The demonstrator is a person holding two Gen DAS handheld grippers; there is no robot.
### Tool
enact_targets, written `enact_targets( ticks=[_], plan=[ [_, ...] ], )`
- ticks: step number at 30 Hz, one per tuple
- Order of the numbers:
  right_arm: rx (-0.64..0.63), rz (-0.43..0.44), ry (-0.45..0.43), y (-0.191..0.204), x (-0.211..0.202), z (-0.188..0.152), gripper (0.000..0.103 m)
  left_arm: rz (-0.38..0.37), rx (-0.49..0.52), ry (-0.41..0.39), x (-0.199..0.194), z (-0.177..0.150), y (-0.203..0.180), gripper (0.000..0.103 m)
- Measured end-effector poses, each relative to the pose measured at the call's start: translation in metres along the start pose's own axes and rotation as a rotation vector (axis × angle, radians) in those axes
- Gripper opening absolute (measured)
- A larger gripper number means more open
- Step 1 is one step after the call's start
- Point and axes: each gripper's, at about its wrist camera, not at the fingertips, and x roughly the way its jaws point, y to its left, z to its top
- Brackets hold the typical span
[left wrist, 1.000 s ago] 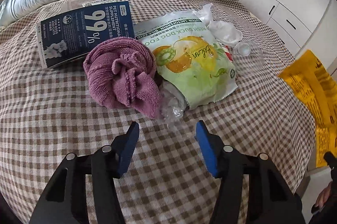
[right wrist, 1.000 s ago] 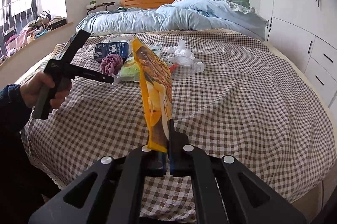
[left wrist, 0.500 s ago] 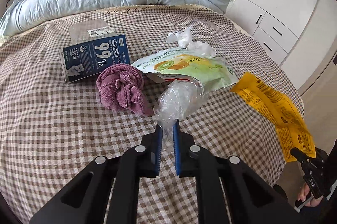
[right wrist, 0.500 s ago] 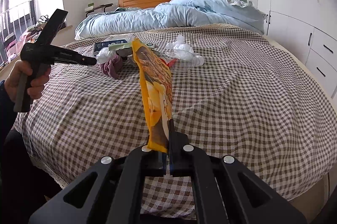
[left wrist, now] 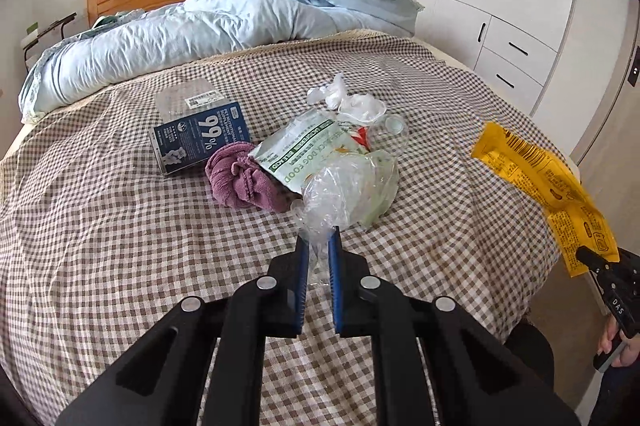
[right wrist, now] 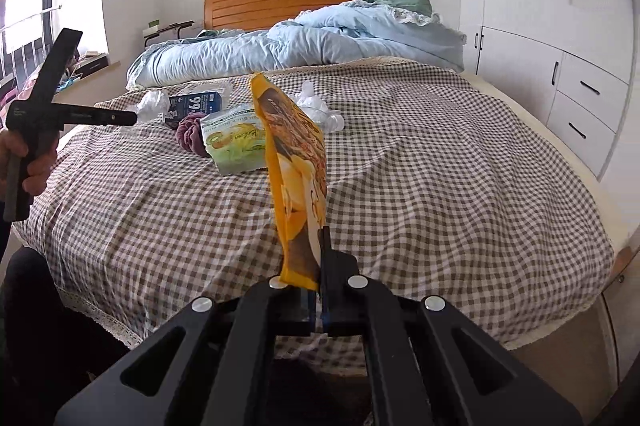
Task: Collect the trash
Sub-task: 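Grasp the clear plastic wrap with the left tool while the right tool holds the snack bag, then carry snack bag and plastic wrap to the wastebasket and open both tools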
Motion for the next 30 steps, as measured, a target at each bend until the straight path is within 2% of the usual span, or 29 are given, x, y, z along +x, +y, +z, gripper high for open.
enact_targets(
  ticks=[4,9,14,19,24,30],
  plan=[
    [0.041,-0.044,-0.017,-0.016,-0.022,-0.011,0.001,-0.005,0.067,-0.029,-0.011,0.001,-0.027,0.007],
    [0.070,-0.147,0.011,-0.039,-0.051,-0.038,0.001,-0.065,0.136,-0.031,-0.013,0.000,-0.075,0.007],
    [0.127,-0.219,0.057,-0.062,-0.080,-0.073,0.001,-0.160,0.212,-0.012,-0.008,-0.004,-0.137,0.007],
    [0.193,-0.296,0.117,-0.086,-0.101,-0.114,0.001,-0.282,0.318,0.029,0.000,-0.022,-0.218,0.007],
    [0.256,-0.330,0.190,-0.104,-0.109,-0.157,0.001,-0.364,0.433,0.083,0.014,-0.049,-0.297,0.007],
    [0.352,-0.284,0.313,-0.117,-0.097,-0.215,0.002,-0.425,0.505,0.192,0.042,-0.084,-0.359,0.007]
  ],
)
